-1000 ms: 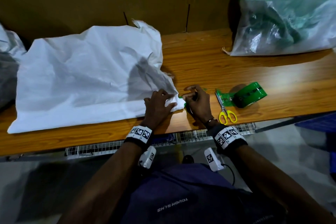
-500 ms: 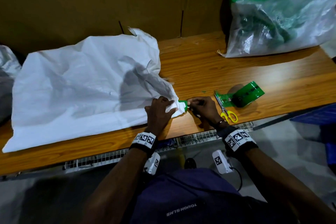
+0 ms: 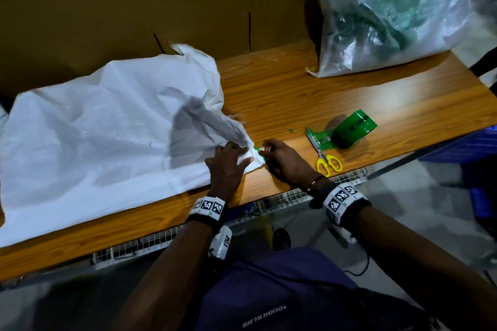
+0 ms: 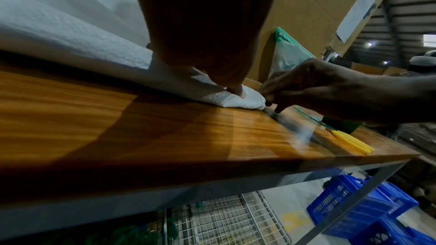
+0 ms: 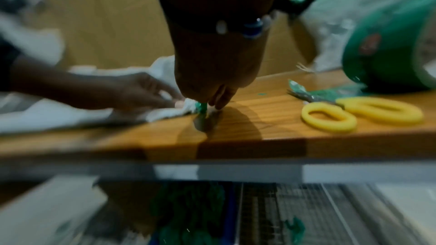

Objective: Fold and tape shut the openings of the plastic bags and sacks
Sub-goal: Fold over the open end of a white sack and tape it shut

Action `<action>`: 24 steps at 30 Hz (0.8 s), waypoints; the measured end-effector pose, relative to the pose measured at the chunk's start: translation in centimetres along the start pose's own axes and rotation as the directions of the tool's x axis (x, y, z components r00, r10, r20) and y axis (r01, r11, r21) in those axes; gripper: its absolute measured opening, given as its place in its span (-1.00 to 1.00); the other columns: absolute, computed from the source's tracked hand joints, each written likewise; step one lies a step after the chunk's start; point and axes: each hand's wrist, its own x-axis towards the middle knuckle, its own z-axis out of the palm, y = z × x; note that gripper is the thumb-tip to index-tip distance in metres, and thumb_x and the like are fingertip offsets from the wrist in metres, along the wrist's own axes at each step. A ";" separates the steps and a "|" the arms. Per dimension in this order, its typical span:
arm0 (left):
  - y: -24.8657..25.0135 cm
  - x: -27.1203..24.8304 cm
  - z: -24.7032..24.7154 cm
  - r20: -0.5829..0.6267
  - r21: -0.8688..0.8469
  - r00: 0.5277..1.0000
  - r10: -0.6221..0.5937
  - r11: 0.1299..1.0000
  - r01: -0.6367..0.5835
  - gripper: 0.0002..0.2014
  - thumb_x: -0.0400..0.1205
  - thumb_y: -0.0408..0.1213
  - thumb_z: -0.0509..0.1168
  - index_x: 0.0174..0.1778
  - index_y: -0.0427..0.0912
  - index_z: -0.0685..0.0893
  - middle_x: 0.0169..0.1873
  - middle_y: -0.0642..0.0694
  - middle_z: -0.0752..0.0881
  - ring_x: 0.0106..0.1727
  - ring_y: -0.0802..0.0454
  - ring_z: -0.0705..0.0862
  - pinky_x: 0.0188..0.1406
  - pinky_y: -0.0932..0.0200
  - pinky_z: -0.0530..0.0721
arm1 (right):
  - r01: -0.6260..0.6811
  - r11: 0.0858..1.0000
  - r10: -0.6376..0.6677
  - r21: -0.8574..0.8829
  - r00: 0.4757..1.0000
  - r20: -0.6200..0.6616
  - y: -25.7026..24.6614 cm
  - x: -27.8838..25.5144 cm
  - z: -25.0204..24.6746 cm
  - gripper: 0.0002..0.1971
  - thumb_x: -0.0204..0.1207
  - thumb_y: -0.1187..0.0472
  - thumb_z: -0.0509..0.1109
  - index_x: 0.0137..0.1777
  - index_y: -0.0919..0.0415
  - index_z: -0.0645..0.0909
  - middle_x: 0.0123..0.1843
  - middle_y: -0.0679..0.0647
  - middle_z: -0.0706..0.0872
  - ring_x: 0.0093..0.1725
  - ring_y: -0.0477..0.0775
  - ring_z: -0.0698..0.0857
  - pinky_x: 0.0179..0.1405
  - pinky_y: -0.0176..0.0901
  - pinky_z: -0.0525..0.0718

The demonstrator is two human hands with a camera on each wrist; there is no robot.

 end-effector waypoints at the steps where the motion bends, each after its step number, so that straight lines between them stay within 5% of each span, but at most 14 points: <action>1: 0.1 -0.1 0.0 -0.003 0.021 1.000 0.023 1.000 -0.023 -0.68 0.74 0.11 0.34 0.36 0.14 0.76 0.37 0.07 0.67 0.37 -0.10 0.53 0.07 -0.10 0.29 | 0.016 0.999 -0.016 -0.037 1.000 0.018 -0.2 -0.1 -0.2 -0.64 0.65 0.34 0.30 0.39 0.29 0.73 0.31 0.26 0.60 0.13 0.34 0.66 0.06 0.10 0.66; 5: 0.7 -0.4 0.3 -0.032 0.257 0.996 0.089 0.963 -0.078 -0.68 0.77 0.05 0.28 0.41 0.12 0.72 0.28 0.00 0.68 0.26 -0.18 0.59 0.01 -0.14 0.36 | -0.035 0.997 0.035 0.061 0.999 -0.002 -0.7 -0.8 -1.5 -0.56 0.65 0.35 0.33 0.53 0.22 0.65 0.30 0.23 0.65 0.03 0.33 0.69 -0.04 0.06 0.62; 10: 1.8 -1.7 1.2 -0.202 0.375 0.967 0.156 0.924 -0.071 -0.70 0.77 -0.12 0.30 0.41 -0.01 0.68 0.20 -0.09 0.73 0.15 -0.20 0.64 0.02 -0.16 0.42 | -0.146 0.971 0.184 0.187 0.961 -0.207 0.0 -4.9 -3.9 -0.53 0.61 0.23 0.43 0.53 0.21 0.66 0.19 0.17 0.77 0.00 0.21 0.74 -0.05 0.16 0.73; 16: 6.8 -1.3 1.1 -0.248 0.235 0.946 0.209 0.960 -0.151 -0.74 0.66 -0.29 0.39 0.28 -0.14 0.66 0.14 -0.20 0.68 0.08 -0.24 0.64 -0.04 -0.14 0.59 | -0.316 0.947 0.311 0.057 0.859 -0.407 5.0 -8.8 -11.9 -0.31 0.34 0.40 0.53 0.53 0.09 0.63 0.51 0.19 0.53 0.48 0.28 0.51 0.31 0.22 0.73; 18: 9.7 -1.0 2.2 -0.168 0.042 0.941 0.294 0.956 -0.291 -0.75 0.68 -0.28 0.38 0.27 -0.12 0.66 0.12 -0.16 0.68 0.07 -0.18 0.65 -0.08 -0.16 0.66 | -0.317 0.948 0.286 -0.038 0.895 -0.341 7.7 -9.5 -15.2 -0.24 0.27 0.14 0.57 0.57 0.01 0.59 0.59 0.17 0.48 0.53 0.37 0.42 0.35 0.39 0.64; 21: 14.5 -0.7 5.1 0.106 -0.048 0.888 0.448 0.894 -0.446 -0.61 0.72 -0.07 0.37 0.48 0.05 0.60 0.35 -0.11 0.58 0.25 -0.13 0.59 0.02 -0.09 0.70 | -0.225 0.970 0.226 -0.091 0.974 -0.008 11.1 -9.6 -18.1 -0.08 0.26 -0.26 0.42 0.69 0.02 0.49 0.71 0.24 0.37 0.57 0.52 0.38 0.45 0.52 0.54; 24: 17.4 -0.8 8.0 0.295 0.038 0.806 0.513 0.837 -0.546 -0.61 0.76 0.03 0.31 0.52 0.12 0.57 0.54 -0.11 0.45 0.41 -0.19 0.49 0.09 -0.14 0.65 | -0.188 0.980 0.197 -0.071 0.970 0.140 12.7 -8.7 -18.7 -0.27 0.49 0.14 0.49 0.70 0.17 0.47 0.66 0.40 0.34 0.50 0.59 0.51 0.45 0.48 0.62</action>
